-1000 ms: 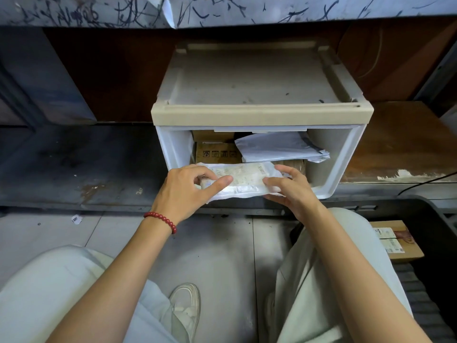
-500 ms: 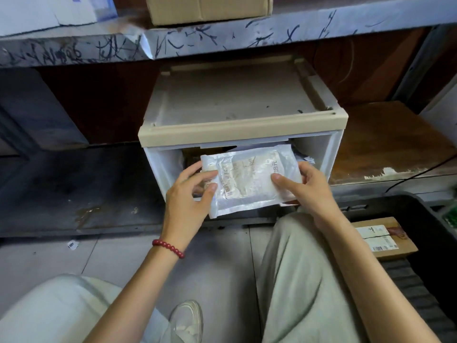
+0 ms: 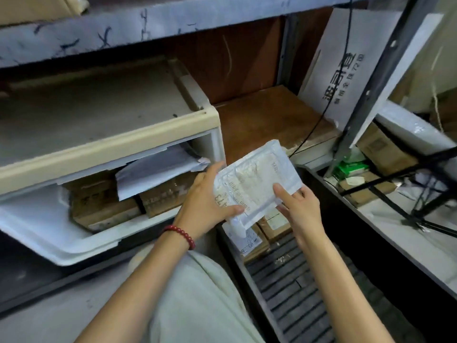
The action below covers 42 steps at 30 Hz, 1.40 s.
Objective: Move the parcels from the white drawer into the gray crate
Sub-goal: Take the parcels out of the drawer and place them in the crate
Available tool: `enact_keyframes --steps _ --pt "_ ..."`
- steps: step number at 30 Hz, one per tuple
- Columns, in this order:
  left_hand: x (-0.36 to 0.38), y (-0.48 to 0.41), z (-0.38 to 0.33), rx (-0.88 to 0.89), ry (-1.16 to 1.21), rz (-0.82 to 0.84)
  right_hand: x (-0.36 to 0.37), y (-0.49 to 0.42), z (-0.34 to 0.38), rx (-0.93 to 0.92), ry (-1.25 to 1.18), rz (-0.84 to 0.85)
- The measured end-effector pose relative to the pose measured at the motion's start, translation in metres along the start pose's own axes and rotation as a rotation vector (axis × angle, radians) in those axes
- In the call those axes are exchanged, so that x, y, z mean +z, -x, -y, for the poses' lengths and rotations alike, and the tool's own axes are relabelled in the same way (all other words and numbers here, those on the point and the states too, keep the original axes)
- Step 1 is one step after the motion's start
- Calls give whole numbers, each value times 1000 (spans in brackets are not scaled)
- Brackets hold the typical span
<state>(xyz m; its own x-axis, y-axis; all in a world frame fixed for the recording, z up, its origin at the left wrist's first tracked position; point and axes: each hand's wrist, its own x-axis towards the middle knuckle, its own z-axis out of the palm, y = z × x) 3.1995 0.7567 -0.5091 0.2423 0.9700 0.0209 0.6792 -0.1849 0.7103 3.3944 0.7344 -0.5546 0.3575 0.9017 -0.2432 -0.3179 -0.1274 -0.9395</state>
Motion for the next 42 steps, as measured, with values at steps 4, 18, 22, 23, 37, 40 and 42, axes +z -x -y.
enact_keyframes --steps 4,18,22,23,37,40,42 --pt "54 -33 -12 18 -62 151 -37 -2 -20 86 -21 -31" --pt "192 -27 37 -131 -180 552 -114 10 -126 388 -79 -418" --pt "206 -19 39 -127 -286 626 -117 22 -157 491 -84 -457" --pt "208 -20 39 -129 -303 637 -117 23 -161 499 -91 -466" --pt "197 -35 35 46 -562 409 -157 -72 -196 630 246 -634" --pt "192 -34 38 20 -547 392 -160 -83 -200 635 300 -628" --pt "188 -35 41 -6 -545 380 -160 -91 -204 575 412 -550"
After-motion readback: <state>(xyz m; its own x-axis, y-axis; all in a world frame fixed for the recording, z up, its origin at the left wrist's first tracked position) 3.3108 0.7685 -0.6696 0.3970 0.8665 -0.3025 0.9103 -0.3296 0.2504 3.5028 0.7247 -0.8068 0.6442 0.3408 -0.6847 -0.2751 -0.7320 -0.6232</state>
